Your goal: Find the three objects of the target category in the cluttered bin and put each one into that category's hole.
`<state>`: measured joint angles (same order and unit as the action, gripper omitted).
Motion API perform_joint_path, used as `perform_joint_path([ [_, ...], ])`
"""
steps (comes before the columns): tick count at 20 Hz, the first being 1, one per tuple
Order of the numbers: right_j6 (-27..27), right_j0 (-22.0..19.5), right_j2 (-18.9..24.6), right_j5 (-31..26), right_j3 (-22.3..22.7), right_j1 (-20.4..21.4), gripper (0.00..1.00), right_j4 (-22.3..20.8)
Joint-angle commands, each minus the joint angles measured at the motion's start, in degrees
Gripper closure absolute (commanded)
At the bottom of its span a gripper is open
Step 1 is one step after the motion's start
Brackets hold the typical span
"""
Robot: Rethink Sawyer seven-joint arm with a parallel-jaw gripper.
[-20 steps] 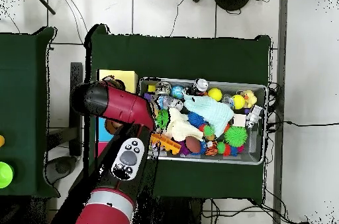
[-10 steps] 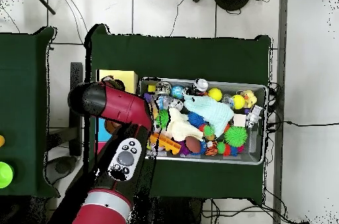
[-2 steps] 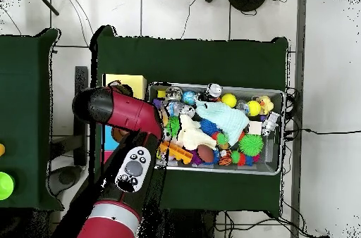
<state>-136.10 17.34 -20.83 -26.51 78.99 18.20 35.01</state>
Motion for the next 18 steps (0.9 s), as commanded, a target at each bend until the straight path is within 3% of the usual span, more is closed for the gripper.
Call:
perform_joint_path([
  [1, -11.5, -0.9, 2.0, -6.2, 6.1, -1.4, 1.0, -0.9],
  [6, -9.7, -1.7, 1.5, -11.0, 3.8, -1.4, 1.0, -2.6],
  [11, -7.1, -2.7, 1.6, -12.8, 4.4, 1.2, 1.0, -3.8],
  [18, -4.0, -4.6, -1.2, -22.3, 5.9, 9.2, 1.0, -6.5],
])
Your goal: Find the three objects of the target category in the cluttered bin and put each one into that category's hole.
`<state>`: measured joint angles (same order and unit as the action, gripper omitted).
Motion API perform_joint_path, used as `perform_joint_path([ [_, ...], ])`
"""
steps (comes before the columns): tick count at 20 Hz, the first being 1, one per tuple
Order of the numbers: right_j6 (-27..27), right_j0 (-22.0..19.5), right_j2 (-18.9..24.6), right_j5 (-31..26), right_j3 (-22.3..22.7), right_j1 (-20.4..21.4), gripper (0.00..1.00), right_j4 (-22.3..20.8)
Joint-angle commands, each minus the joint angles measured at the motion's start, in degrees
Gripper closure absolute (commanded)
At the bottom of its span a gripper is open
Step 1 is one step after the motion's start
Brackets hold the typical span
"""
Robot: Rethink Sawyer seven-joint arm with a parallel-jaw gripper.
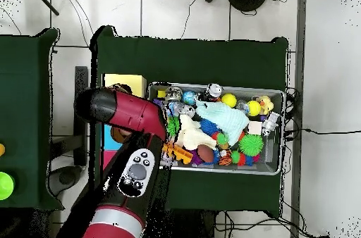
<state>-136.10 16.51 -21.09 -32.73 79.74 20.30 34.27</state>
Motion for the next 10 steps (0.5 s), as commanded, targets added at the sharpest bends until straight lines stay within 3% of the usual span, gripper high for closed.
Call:
perform_joint_path([
  [1, -3.7, -3.9, -1.3, -17.4, 5.1, 8.2, 1.0, -6.2],
  [7, -1.8, -5.2, -3.8, -25.0, 3.0, 13.4, 1.0, -9.7],
  [10, 1.2, -5.6, -4.9, -24.5, 2.2, 14.9, 1.0, -12.0],
])
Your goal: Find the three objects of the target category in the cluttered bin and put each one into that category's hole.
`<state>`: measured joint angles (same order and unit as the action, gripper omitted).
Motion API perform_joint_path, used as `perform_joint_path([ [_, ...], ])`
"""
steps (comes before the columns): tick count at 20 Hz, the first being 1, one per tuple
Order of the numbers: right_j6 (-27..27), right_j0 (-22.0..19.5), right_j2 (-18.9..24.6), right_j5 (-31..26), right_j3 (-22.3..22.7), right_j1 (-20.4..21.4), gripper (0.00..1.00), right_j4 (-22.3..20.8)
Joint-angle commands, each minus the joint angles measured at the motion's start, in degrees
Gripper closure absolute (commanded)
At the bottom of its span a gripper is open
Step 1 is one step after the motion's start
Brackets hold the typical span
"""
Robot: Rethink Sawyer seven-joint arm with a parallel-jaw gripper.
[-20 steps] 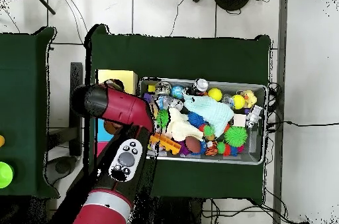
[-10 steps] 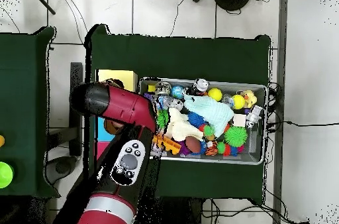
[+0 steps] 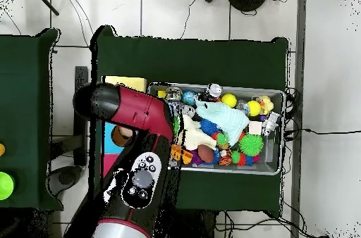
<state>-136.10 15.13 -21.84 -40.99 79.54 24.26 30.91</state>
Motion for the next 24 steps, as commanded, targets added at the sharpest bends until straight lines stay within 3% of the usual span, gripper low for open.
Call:
perform_joint_path([
  [1, 2.4, -4.8, -3.8, -15.2, 2.6, 11.2, 1.0, -9.1],
  [5, 5.4, -7.1, -1.7, -12.4, 3.6, 11.9, 1.0, -10.9],
  [12, 3.0, -7.0, 0.2, -9.0, 4.7, 11.4, 1.0, -11.6],
  [23, -0.3, -7.0, 1.6, -6.2, -0.7, 5.4, 1.0, -10.9],
  [24, -0.1, -7.1, 1.8, -4.7, -0.5, 5.0, 0.0, -10.8],
])
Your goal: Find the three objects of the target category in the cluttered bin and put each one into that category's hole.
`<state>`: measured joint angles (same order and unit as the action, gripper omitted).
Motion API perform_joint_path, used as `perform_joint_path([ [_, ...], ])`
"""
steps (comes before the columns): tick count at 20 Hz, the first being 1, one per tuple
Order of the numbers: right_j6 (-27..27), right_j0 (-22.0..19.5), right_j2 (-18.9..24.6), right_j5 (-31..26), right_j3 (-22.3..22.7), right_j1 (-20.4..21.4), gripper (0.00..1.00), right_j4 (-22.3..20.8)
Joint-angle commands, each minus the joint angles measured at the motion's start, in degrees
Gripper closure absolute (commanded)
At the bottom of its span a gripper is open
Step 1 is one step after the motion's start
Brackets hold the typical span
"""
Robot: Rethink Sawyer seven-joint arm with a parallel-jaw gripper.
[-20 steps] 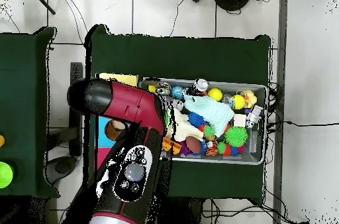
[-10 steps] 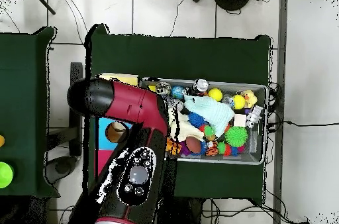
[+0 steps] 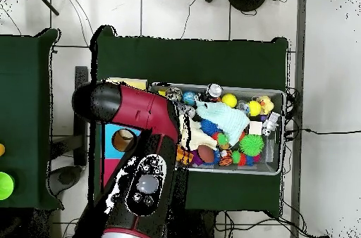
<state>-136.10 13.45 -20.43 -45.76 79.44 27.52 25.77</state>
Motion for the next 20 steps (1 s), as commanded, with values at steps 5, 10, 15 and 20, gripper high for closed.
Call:
perform_joint_path([
  [5, -1.0, -6.0, 2.9, 7.1, 1.7, 0.0, 0.0, -4.1],
  [10, -3.5, -4.7, 2.5, 11.1, -2.0, -6.6, 0.0, -5.0],
  [15, -5.9, -3.3, 1.7, 15.1, -5.2, -12.4, 0.0, -4.4],
  [20, -6.7, -2.5, 0.6, 16.4, -7.2, -14.6, 1.0, -3.7],
])
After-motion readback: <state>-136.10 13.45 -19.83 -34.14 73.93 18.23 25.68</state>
